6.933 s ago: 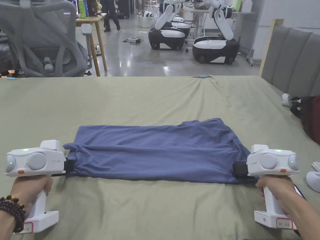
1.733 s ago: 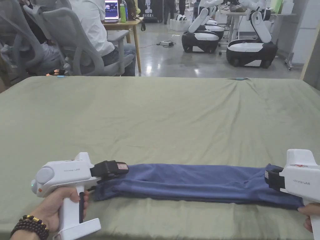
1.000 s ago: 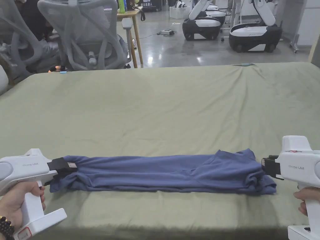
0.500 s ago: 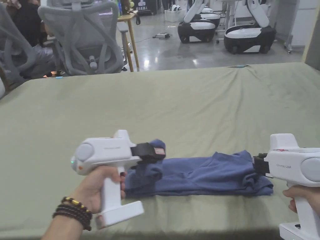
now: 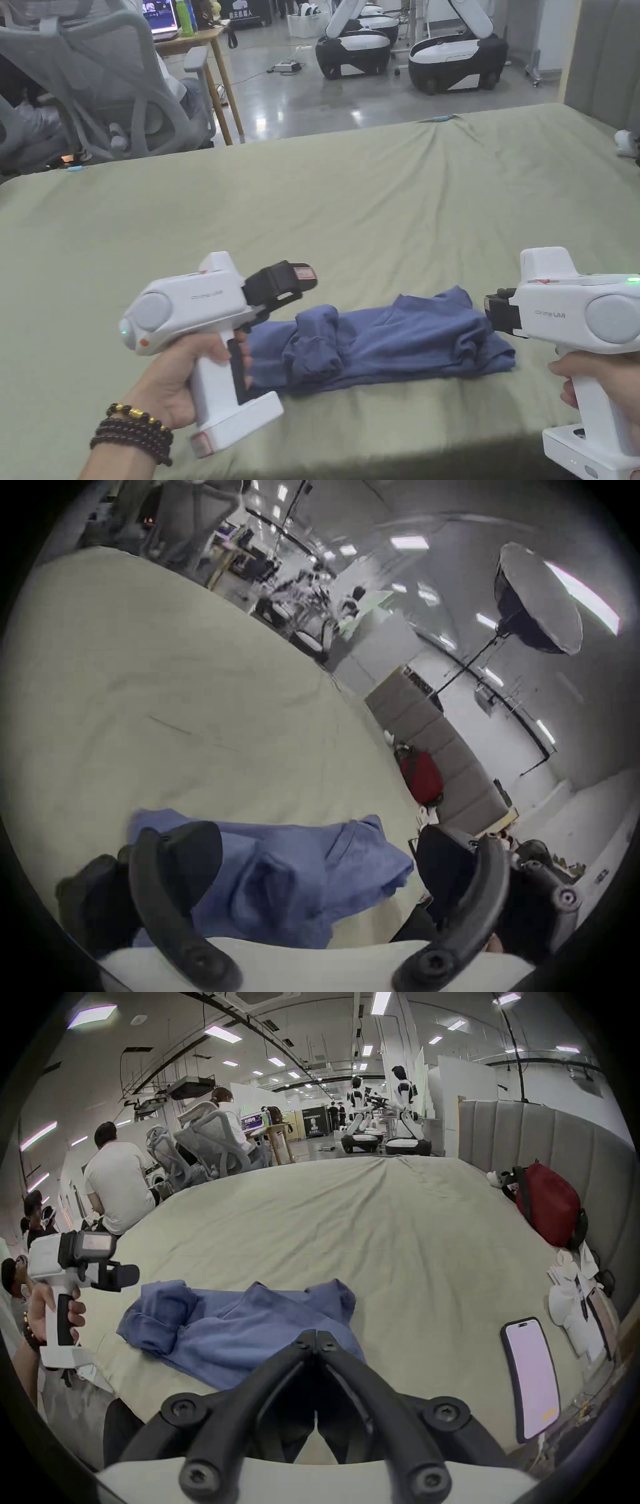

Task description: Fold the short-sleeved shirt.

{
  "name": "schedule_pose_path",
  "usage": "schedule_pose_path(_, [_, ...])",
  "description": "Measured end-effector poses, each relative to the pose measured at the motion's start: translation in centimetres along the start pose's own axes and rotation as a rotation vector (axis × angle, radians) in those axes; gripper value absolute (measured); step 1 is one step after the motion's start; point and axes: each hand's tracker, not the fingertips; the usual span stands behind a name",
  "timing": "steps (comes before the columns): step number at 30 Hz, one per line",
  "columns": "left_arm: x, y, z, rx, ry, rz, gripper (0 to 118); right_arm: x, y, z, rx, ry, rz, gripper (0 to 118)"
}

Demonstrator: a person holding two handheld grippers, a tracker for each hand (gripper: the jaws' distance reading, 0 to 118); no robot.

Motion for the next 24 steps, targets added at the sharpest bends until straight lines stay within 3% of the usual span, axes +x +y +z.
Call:
schedule_pose_path(1, [-0.5,-0.1,1.3,-0.01,0.003,0.025,110,-0.2,-0.1,-0.1,0.0,0.01,-0.001,0])
schedule_pose_path(2, [-1.5,-0.1,2.0,-0.023,0.0,0.049,93,-0.4,-0.3,-0.1,0.0,0.017,-0.001,0])
schedule_pose_path(4, [-3.2,-0.6,2.6,-0.037,0.028,0.075,17,-0.8,-0.4,-0.4,-0.004,0.032,0.003,0])
schedule_pose_path(5, [-2.6,-1.7,3.0,-0.039,0.106,0.074,1,-1.0,-0.4,-0.6,-0.008,0.039,0.008,0])
schedule_pose_path(7, [-3.2,-3.0,2.6,-0.061,0.16,0.035,1,-1.6,-0.5,-0.8,-0.015,0.043,0.016,0])
schedule_pose_path(10, [-3.4,-4.4,1.8,-0.143,0.053,0.115,1,-1.8,-0.7,-0.9,-0.024,0.059,0.021,0])
schedule_pose_path(13, [-3.4,-5.0,-0.8,-0.187,0.036,0.069,1,-1.8,-0.9,-0.9,-0.029,0.057,0.029,0])
schedule_pose_path(24, [3.1,-7.4,-12.4,-0.328,-0.058,0.021,0,-0.5,-2.0,0.0,-0.053,0.015,0.013,0])
